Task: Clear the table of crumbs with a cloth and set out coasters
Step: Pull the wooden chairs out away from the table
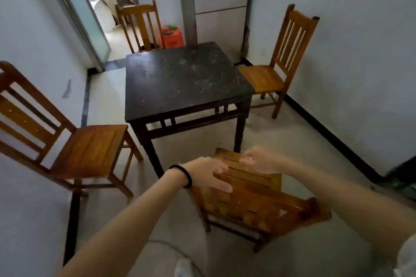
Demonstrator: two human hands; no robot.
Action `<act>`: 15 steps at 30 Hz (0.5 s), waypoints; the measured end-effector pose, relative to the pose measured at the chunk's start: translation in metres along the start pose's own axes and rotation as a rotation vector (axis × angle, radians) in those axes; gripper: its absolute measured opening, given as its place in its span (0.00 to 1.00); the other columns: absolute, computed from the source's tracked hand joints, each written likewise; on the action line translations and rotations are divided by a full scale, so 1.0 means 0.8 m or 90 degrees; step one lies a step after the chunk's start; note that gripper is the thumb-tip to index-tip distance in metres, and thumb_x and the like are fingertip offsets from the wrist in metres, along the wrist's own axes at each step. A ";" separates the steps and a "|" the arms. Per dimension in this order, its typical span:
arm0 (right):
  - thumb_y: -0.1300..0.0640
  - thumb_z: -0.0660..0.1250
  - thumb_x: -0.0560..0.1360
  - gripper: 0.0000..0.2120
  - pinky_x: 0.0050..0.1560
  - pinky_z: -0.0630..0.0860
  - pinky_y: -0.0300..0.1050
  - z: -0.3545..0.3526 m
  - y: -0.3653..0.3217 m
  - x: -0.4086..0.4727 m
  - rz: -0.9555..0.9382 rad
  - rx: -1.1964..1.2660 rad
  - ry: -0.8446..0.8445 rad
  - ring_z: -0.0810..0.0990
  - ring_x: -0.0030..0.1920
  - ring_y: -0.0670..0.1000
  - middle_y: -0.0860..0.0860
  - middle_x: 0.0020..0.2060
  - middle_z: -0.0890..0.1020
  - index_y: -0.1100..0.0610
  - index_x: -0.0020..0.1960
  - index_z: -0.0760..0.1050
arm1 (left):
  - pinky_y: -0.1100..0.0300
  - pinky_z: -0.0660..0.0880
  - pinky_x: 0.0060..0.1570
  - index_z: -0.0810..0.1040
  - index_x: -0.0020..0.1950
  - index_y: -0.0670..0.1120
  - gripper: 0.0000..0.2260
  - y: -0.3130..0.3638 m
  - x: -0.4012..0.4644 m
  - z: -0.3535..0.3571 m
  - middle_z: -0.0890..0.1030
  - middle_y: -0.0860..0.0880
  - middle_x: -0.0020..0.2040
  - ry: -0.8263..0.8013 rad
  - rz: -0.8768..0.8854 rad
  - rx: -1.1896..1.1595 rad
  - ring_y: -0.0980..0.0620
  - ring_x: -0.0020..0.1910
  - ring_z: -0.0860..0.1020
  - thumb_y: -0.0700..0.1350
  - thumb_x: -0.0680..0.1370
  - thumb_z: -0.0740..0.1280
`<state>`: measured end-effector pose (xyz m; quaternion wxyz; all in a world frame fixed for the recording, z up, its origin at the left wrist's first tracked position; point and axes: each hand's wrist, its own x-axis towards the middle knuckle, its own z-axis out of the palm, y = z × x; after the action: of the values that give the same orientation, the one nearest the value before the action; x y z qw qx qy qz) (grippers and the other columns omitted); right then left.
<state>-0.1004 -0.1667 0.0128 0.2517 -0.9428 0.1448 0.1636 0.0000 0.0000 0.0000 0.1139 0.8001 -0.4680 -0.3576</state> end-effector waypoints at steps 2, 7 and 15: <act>0.46 0.56 0.79 0.20 0.58 0.75 0.48 0.006 0.029 -0.019 0.015 -0.033 -0.118 0.79 0.54 0.54 0.56 0.56 0.80 0.60 0.58 0.76 | 0.53 0.70 0.63 0.66 0.69 0.55 0.34 0.021 0.015 0.027 0.73 0.53 0.65 -0.041 -0.047 0.084 0.49 0.63 0.72 0.67 0.67 0.68; 0.36 0.61 0.73 0.29 0.58 0.72 0.44 0.034 0.069 -0.063 0.016 -0.066 -0.239 0.74 0.60 0.51 0.49 0.62 0.74 0.50 0.69 0.63 | 0.53 0.72 0.52 0.70 0.63 0.52 0.27 0.047 0.042 0.055 0.78 0.50 0.58 -0.021 -0.109 0.320 0.46 0.56 0.77 0.64 0.69 0.67; 0.52 0.61 0.77 0.12 0.48 0.76 0.51 0.071 0.087 -0.080 -0.058 -0.144 -0.034 0.78 0.50 0.56 0.53 0.51 0.78 0.54 0.57 0.64 | 0.55 0.72 0.40 0.77 0.49 0.47 0.21 0.056 0.055 0.069 0.80 0.48 0.46 0.037 -0.164 0.438 0.47 0.45 0.79 0.65 0.72 0.65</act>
<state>-0.1963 -0.1828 -0.0391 0.1545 -0.9661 0.0752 0.1925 -0.0540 -0.0522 -0.0365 -0.1944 0.8538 -0.4529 -0.1675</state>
